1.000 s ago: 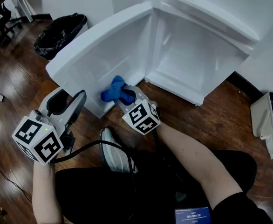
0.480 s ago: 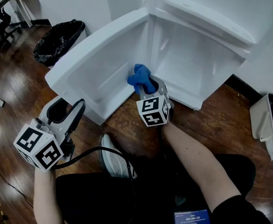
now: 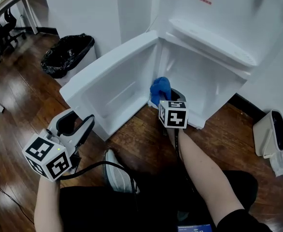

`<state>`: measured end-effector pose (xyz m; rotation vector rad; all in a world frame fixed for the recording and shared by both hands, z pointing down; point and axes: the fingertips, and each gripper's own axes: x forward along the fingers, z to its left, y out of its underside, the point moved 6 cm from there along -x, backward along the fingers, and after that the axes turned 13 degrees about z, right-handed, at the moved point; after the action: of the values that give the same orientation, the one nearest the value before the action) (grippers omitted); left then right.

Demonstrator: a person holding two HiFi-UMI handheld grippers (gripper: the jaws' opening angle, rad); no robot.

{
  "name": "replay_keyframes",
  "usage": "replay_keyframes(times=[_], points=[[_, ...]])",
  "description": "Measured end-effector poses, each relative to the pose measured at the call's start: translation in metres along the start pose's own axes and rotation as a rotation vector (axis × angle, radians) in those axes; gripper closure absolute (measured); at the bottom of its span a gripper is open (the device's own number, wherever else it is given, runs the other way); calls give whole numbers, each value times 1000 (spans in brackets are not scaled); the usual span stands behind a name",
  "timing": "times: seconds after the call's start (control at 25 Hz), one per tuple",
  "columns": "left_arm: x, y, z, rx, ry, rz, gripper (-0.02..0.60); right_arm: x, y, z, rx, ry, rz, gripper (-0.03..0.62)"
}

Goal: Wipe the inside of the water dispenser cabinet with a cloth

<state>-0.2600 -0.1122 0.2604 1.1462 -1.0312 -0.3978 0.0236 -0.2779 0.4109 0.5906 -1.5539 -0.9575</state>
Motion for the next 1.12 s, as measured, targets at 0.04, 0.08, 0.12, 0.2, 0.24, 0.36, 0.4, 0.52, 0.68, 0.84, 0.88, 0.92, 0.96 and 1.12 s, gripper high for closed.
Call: replay_keyframes(times=[0.04,0.08,0.12,0.2,0.24,0.36,0.4,0.52,0.68,0.84,0.88,0.92,0.96,1.12], points=[[0,0,0,0,1,0,393,-7,-12,-5,24,-7,-28,488],[0,0,1,-1,0,0,393,-14,-23,-6,37,-17,-54,488],[-1,0,1,-3,0,-1,393,-21,-33,-5,47,-26,-83,488],[-1,1,1,-6,-2,-3,393,-39,-58,0,59,-37,-161,488],[0,0,0,-6,-2,-3,393,-50,-73,3,60,-40,-211,488],[0,0,-1,-2,2,-1,393,-90,-119,6,49,-53,-372,488],[0,-1,-1,-2,2,-1,393,-101,-131,6,47,-63,-406,488],[1,-1,0,-2,-2,-3,393,-110,-143,5,60,-105,-431,488],[-1,-7,-3,22,7,-46,391,-99,-127,5,34,-93,-438,488],[-20,-26,-10,85,23,-202,390,-117,-129,23,38,-115,-486,487],[-24,-30,-12,110,18,-233,390,-126,-132,36,20,-137,-512,488],[-29,-33,-14,131,16,-261,389,-137,-135,51,-5,-171,-540,487],[-32,-36,-16,145,23,-286,383,-149,-137,70,-38,-209,-570,487],[-39,-41,-19,125,95,-351,327,-201,-137,138,-241,-287,-735,487]])
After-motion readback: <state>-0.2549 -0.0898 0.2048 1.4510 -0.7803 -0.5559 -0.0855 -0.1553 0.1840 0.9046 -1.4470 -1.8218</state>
